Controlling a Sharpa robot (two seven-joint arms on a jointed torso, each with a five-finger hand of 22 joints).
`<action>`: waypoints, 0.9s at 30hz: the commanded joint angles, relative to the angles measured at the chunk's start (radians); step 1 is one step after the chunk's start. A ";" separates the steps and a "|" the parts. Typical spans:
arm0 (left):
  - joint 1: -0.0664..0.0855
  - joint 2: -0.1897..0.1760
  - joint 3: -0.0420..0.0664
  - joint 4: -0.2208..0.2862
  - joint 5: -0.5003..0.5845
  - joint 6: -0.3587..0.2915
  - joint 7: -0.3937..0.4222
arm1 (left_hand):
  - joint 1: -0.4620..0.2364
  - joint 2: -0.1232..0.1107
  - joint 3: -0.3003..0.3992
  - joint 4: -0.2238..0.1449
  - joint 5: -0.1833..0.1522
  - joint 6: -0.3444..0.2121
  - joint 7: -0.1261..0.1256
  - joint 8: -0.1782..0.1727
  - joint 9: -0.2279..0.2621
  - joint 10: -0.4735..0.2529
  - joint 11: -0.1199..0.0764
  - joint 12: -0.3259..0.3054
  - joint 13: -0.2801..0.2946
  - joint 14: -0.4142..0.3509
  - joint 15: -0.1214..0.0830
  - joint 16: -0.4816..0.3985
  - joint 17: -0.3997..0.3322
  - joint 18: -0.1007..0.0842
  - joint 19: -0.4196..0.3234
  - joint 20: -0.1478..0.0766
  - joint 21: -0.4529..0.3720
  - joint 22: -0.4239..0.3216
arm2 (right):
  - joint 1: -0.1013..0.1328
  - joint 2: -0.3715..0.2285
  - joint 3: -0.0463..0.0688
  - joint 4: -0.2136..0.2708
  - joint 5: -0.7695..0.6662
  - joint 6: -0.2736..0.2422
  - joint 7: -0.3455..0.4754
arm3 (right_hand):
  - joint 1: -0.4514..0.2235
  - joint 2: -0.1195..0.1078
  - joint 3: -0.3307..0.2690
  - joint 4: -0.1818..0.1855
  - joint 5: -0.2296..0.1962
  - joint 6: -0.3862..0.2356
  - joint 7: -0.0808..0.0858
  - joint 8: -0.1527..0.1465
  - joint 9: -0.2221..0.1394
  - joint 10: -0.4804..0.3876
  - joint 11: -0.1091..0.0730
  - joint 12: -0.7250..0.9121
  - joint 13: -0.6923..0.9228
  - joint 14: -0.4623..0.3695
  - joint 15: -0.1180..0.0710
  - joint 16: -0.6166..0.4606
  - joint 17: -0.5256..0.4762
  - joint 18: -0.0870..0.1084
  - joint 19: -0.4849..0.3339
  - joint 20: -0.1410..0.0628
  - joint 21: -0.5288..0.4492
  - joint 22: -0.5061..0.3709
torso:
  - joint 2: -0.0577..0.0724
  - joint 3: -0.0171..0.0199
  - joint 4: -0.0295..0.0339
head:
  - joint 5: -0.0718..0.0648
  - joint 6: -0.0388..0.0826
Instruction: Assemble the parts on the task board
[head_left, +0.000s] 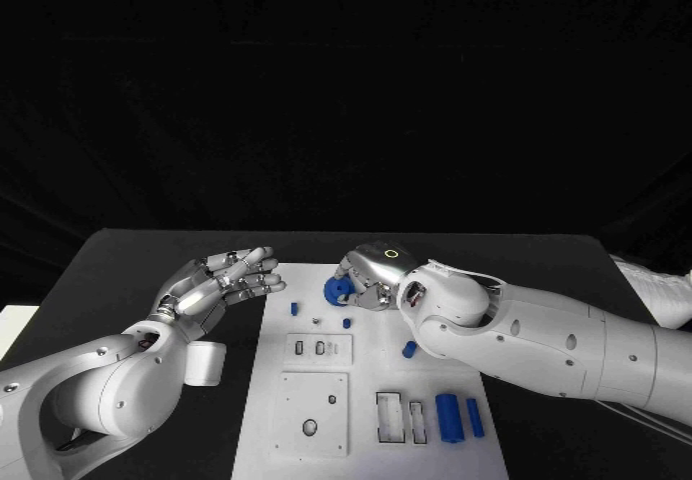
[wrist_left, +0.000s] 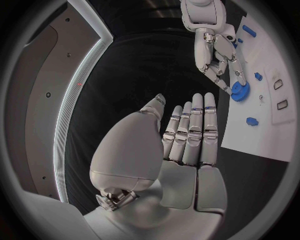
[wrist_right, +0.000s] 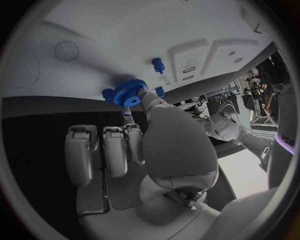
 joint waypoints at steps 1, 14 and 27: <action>0.001 0.001 0.001 0.002 -0.001 0.022 0.004 | -0.001 0.009 0.000 -0.008 -0.006 0.004 0.005 -0.006 -0.001 0.003 0.006 -0.007 -0.001 -0.001 0.008 -0.004 0.002 0.004 0.000 0.004 -0.004 -0.001 | -0.002 0.005 -0.002 -0.007 -0.018 0.042 -0.018 | -0.025 -0.019 -0.011 0.020 -0.049 -0.060 0.012 -0.026 -0.011 0.028 0.014 -0.027 0.135 0.077 0.016 -0.002 0.107 -0.017 0.023 0.014 0.000 0.098 | 0.001 0.0003 0.0005 | -0.002 -0.001; 0.001 0.000 0.001 0.002 -0.001 0.022 0.002 | 0.000 0.009 0.000 -0.009 -0.006 0.004 0.005 -0.008 -0.001 0.003 0.006 -0.009 -0.001 -0.001 0.009 -0.007 0.002 0.004 0.000 0.005 -0.005 -0.002 | -0.002 0.012 -0.006 -0.020 -0.009 0.079 -0.023 | -0.219 -0.010 -0.116 0.128 0.011 -0.095 0.024 -0.018 -0.012 0.021 0.028 -0.047 0.127 0.079 0.031 0.003 0.118 -0.017 0.024 0.033 0.000 0.100 | 0.000 0.0000 0.0007 | -0.003 -0.005; 0.001 0.000 0.001 0.001 -0.001 0.022 0.002 | -0.001 0.009 0.000 -0.010 -0.006 0.004 0.006 -0.009 -0.001 0.002 0.006 -0.009 -0.001 -0.001 0.009 -0.008 0.002 0.004 0.000 0.005 -0.006 -0.003 | -0.004 -0.013 -0.006 -0.010 0.040 -0.101 0.018 | -0.228 0.056 -0.163 0.111 0.137 -0.085 0.019 -0.023 -0.015 0.028 0.025 -0.033 0.140 0.082 0.027 0.010 0.133 -0.018 0.027 0.028 0.003 0.106 | 0.000 0.0027 -0.0011 | -0.005 -0.004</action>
